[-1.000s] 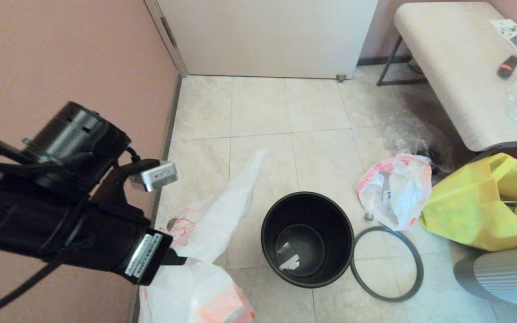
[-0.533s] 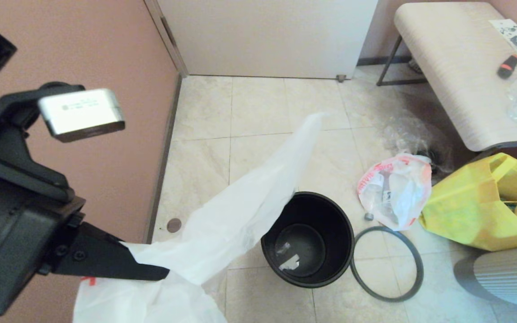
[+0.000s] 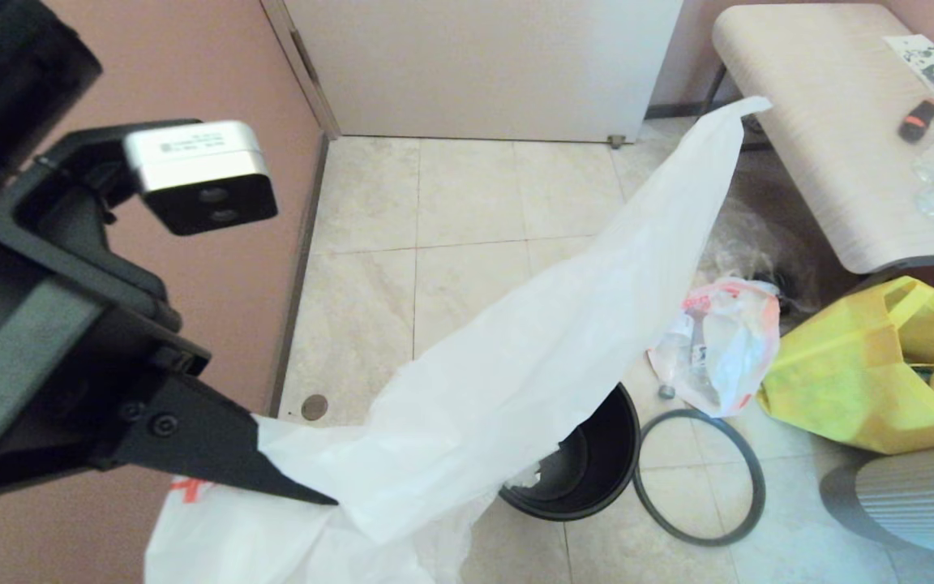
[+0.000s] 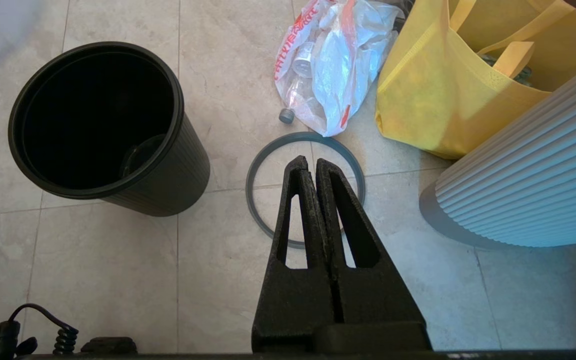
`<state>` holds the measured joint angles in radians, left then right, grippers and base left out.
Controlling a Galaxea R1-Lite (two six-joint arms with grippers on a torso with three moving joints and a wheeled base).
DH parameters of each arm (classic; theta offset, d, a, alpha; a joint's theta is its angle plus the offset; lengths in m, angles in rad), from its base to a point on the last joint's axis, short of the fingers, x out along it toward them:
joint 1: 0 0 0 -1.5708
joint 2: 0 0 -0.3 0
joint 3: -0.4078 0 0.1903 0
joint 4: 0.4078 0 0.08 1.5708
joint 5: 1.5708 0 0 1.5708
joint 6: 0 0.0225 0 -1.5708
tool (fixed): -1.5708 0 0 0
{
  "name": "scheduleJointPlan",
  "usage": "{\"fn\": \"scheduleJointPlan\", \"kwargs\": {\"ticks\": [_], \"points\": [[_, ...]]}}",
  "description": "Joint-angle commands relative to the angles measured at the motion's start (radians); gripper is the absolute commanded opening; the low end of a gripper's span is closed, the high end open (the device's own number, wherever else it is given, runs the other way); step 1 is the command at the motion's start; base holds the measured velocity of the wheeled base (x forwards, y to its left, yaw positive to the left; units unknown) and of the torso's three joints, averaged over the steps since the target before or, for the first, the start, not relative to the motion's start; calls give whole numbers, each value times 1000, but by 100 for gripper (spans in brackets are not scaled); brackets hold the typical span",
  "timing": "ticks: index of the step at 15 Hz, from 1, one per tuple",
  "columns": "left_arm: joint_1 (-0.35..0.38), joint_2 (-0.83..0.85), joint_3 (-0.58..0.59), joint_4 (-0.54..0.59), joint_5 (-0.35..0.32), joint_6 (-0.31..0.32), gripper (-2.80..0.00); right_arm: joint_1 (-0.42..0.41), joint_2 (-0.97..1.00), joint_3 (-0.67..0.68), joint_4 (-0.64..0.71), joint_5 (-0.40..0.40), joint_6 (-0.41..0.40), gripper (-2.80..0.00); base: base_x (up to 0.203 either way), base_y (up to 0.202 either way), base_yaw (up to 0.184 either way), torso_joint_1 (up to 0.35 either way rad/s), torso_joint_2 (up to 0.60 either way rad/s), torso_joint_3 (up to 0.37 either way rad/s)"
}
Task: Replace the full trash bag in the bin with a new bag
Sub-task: Put the new garbage bag on the trash can
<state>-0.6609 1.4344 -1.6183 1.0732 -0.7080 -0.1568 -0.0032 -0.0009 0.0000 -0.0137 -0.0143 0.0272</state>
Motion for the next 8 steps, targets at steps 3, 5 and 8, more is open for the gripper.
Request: {"fn": "scheduleJointPlan", "kwargs": {"ticks": [3, 5, 8], "points": [[119, 150, 43, -82, -91, 49, -280, 0, 1, 6, 0, 0, 0, -280, 0, 0, 0, 0, 0, 0], [159, 221, 56, -155, -106, 59, -280, 0, 1, 6, 0, 0, 0, -280, 0, 0, 0, 0, 0, 0], [174, 319, 45, -187, -109, 60, -280, 0, 1, 6, 0, 0, 0, -280, 0, 0, 0, 0, 0, 0]]}}
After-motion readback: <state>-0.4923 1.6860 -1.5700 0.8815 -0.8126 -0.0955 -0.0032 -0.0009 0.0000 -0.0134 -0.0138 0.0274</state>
